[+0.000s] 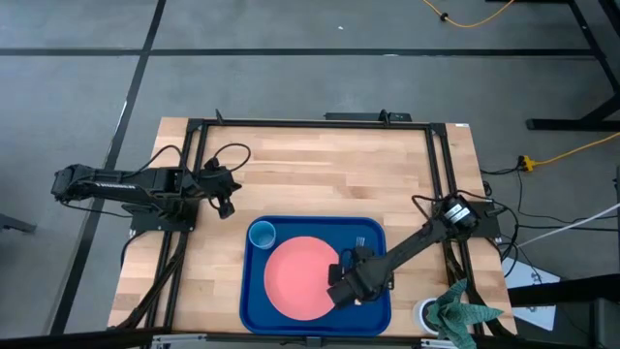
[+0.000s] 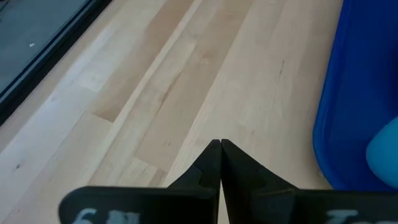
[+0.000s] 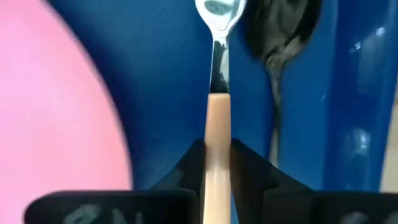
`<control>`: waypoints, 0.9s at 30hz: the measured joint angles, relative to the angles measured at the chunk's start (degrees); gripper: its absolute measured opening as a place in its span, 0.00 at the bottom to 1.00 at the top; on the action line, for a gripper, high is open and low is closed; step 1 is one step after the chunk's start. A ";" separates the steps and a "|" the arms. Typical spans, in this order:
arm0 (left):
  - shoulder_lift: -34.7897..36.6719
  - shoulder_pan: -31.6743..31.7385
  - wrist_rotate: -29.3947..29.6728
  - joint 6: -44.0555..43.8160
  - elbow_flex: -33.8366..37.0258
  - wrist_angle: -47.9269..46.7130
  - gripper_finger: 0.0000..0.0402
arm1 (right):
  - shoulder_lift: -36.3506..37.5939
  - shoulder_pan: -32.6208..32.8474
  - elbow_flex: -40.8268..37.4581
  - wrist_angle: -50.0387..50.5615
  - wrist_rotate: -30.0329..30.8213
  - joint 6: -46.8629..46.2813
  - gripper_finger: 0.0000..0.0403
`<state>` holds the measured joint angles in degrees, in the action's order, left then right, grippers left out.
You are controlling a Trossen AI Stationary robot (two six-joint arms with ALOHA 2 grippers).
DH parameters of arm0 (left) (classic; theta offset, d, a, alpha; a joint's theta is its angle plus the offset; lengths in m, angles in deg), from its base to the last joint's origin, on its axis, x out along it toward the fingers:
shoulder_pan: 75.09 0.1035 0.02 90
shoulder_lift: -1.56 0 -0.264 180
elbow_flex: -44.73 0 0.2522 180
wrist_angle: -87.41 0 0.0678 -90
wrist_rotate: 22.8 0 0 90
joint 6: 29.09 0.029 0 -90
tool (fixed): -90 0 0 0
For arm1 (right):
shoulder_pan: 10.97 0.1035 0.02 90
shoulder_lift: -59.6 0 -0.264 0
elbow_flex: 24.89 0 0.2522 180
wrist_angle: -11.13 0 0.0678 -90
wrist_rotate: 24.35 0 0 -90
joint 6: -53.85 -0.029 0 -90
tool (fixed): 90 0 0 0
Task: Pick and place plate/cup/fork/spoon on tray
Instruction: Put the orange fork on the blue serving tray between the pink plate and black spoon
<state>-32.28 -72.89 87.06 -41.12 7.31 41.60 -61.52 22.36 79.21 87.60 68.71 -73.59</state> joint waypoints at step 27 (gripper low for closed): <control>0.00 0.01 0.04 0.00 0.00 0.00 0.00 | 0.04 -1.39 -3.43 -6.69 -0.19 3.40 0.31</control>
<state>-32.27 -72.88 87.10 -41.12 7.31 41.60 -61.48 20.97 75.78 80.91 68.52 -70.18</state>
